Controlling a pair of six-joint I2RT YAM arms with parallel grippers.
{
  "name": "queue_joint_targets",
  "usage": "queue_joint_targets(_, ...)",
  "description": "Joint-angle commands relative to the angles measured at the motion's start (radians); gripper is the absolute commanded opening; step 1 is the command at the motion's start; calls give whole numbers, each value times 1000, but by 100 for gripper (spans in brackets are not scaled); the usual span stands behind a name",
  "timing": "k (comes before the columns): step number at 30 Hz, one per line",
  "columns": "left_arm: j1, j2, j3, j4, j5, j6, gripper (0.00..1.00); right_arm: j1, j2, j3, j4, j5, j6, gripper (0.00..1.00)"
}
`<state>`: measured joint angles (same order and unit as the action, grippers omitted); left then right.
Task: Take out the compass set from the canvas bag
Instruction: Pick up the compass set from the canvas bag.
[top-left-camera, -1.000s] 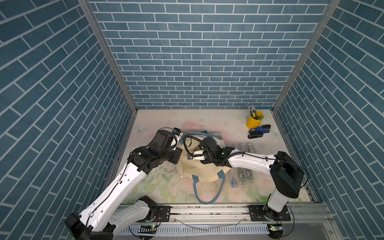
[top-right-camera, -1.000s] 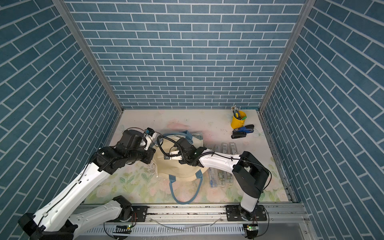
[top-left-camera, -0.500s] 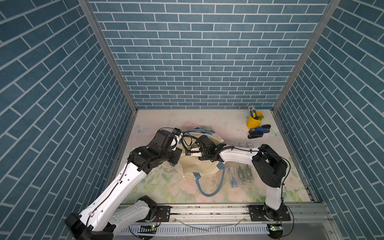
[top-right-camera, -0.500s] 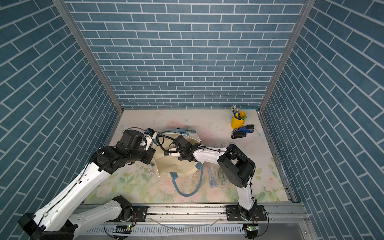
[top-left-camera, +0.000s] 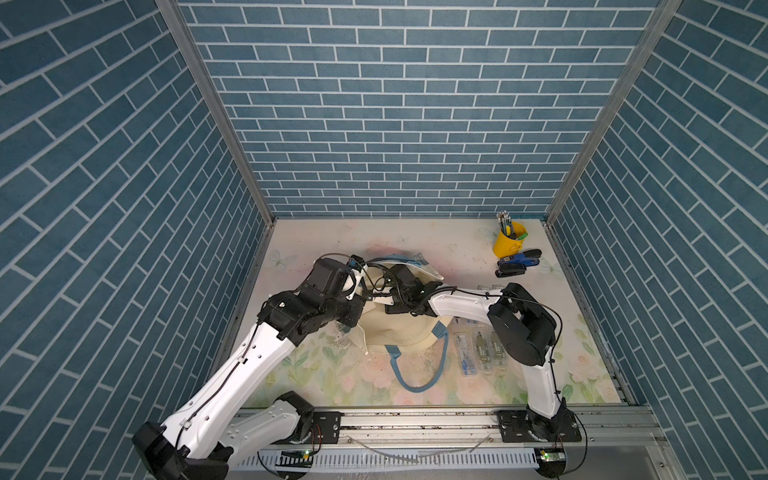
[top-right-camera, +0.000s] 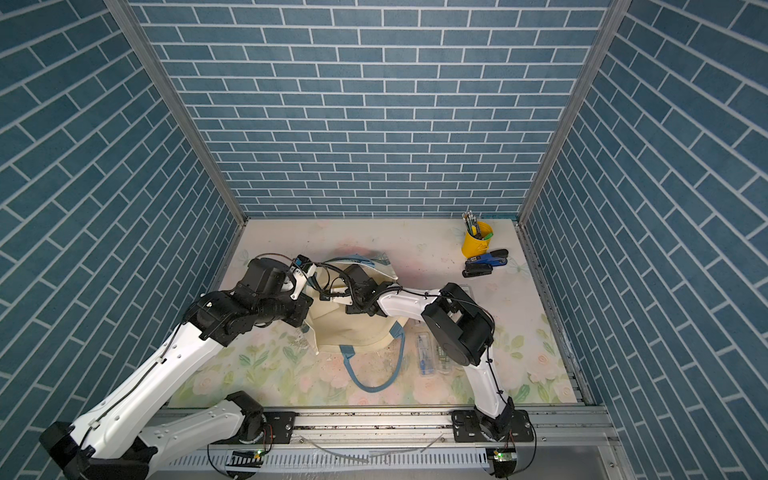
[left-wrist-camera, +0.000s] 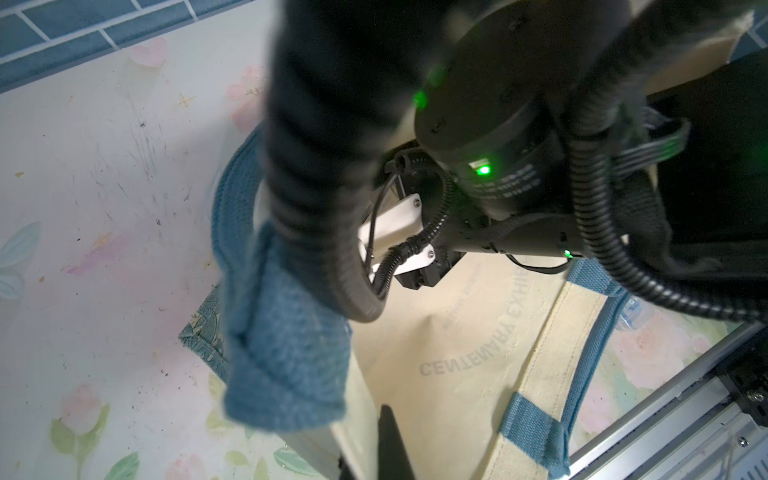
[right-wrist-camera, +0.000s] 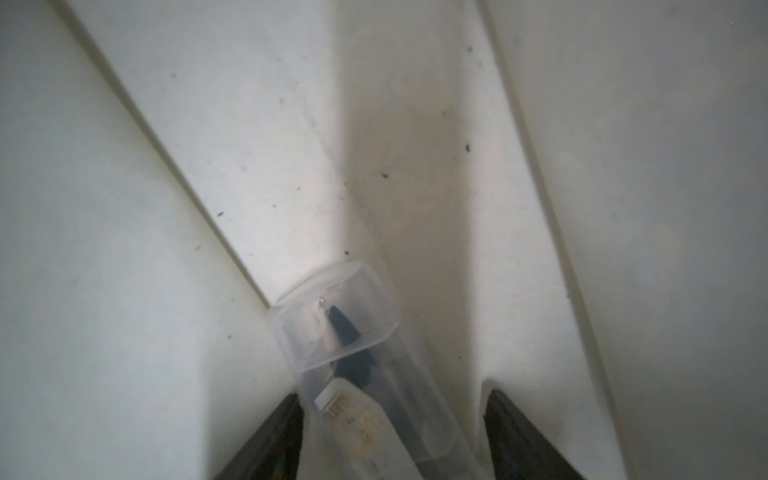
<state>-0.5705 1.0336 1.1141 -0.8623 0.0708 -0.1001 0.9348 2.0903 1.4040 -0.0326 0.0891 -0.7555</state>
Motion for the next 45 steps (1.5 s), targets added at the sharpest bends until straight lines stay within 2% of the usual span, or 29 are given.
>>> queue_joint_targets(1, -5, -3, 9, 25, 69, 32, 0, -6, 75, 64, -75, -47, 112, 72)
queue_joint_targets(4, -5, -1, 5, 22, 61, 42, 0, -5, 96, 87, -142, -51, 136, 70)
queue_joint_targets(8, -5, -7, -7, 33, 40, 46, 0, -5, 92, 105, -223, -66, 172, 61)
queue_joint_targets(11, -5, -7, -17, 44, 26, 43, 0, -1, 71, 121, -298, -68, 218, 58)
queue_joint_targets(14, -5, -8, -29, 59, 11, 39, 0, 11, 34, 113, -346, -64, 249, 57)
queue_joint_targets(21, -5, 3, -34, 86, -5, 33, 0, 27, -54, 63, -369, -146, 323, 54)
queue_joint_targets(29, -5, 14, -33, 89, -14, 31, 0, 27, 13, 109, -441, -162, 354, 51)
queue_joint_targets(31, -6, 11, -35, 89, -18, 31, 0, 29, 22, 113, -445, -171, 360, 51)
queue_joint_targets(39, -6, 9, -40, 91, -27, 31, 0, 27, 76, 146, -505, -199, 393, 66)
queue_joint_targets(45, -5, 6, -45, 95, -30, 27, 0, 27, 94, 181, -556, -218, 432, 64)
